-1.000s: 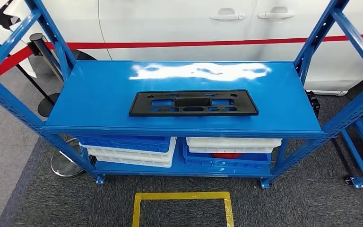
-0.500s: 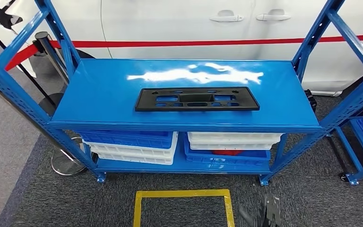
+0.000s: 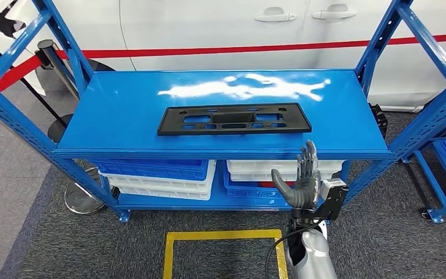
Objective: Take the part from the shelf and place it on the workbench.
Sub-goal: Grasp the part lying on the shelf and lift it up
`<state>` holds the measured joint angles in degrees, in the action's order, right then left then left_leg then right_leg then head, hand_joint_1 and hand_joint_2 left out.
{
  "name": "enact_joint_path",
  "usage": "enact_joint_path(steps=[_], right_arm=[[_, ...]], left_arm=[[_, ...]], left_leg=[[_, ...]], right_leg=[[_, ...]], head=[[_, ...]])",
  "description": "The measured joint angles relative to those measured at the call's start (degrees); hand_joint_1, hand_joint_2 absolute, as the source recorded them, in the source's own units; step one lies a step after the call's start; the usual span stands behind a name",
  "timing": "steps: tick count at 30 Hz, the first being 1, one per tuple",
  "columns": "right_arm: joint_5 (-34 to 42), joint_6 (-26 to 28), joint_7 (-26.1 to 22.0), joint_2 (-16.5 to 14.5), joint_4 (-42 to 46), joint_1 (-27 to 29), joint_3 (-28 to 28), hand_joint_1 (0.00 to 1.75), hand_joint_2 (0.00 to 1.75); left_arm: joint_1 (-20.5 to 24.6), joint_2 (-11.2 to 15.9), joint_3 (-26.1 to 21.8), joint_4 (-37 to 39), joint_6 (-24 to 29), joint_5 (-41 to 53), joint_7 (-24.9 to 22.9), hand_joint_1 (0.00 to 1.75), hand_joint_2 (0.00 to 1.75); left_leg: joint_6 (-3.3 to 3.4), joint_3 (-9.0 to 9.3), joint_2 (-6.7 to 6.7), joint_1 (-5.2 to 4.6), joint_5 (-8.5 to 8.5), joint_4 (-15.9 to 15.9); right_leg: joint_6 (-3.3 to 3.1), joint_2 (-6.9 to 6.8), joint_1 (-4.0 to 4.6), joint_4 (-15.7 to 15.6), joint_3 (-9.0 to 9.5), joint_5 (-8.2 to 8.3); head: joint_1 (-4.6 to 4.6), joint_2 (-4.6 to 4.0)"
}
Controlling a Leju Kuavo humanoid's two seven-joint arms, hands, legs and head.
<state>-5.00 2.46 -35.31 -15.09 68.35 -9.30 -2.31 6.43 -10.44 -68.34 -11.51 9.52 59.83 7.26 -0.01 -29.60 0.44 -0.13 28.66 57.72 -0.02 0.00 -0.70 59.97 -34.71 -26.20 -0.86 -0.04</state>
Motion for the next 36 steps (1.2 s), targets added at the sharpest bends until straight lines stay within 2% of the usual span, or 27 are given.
enact_joint_path(steps=[3,6,12,16,21,26,36], right_arm=[[1.4,0.2,-0.3,1.1,8.8,2.6,7.8,0.0,1.75],[2.0,0.4,-0.5,2.0,14.9,4.1,13.2,0.0,1.75],[2.8,-0.5,-2.3,3.4,20.8,5.2,18.3,0.0,1.75],[2.1,0.8,-2.9,4.2,24.6,5.5,22.8,0.0,1.75],[0.9,4.0,-4.0,5.3,26.3,4.4,26.9,0.0,1.75],[0.8,5.0,-3.9,6.2,26.5,2.6,30.8,0.0,1.75],[2.2,6.9,-3.9,7.6,26.1,0.9,34.3,0.0,1.75]], left_arm=[[0.0,-0.1,0.0,0.0,0.2,-0.1,0.0,0.0,0.0],[0.0,-0.2,0.0,0.0,0.3,-0.1,0.0,0.0,0.0],[0.0,-0.2,0.0,0.0,0.2,0.0,0.2,0.0,0.0],[0.0,-0.2,0.0,0.0,0.2,0.2,0.6,0.0,0.0],[0.0,-0.2,0.3,0.0,0.2,0.9,1.1,0.0,0.0],[0.0,-0.2,0.4,0.0,-0.2,0.7,0.9,0.0,0.0],[0.0,-0.2,0.4,0.0,0.1,0.6,-0.1,0.0,0.0]], left_leg=[[-0.14,-0.05,-0.02,0.0,-0.04,0.0],[-0.17,-0.1,-0.03,-0.01,-0.03,0.0],[-0.16,-0.13,-0.03,-0.09,-0.02,0.1],[-0.15,-0.13,-0.04,-0.11,-0.02,0.2],[-0.14,-0.2,-0.03,-0.12,-0.01,0.2],[-0.14,-0.2,-0.04,-0.11,-0.01,0.2],[-0.14,-0.21,-0.06,-0.11,-0.01,0.2]], right_leg=[[0.0,-0.04,-0.01,0.0,0.01,0.01],[0.03,-0.04,-0.04,0.0,0.04,0.05],[0.13,-0.06,-0.07,-0.1,0.11,0.12],[0.13,-0.06,-0.08,-0.1,0.1,0.12],[0.13,-0.07,-0.11,-0.1,0.1,0.12],[0.15,-0.09,-0.11,-0.1,0.11,0.13],[0.15,-0.09,-0.11,-0.1,0.11,0.13]], head=[[0.01,0.0],[0.01,0.0],[0.01,0.0],[0.01,-0.01],[0.01,0.0],[0.01,0.0],[0.01,0.0]])
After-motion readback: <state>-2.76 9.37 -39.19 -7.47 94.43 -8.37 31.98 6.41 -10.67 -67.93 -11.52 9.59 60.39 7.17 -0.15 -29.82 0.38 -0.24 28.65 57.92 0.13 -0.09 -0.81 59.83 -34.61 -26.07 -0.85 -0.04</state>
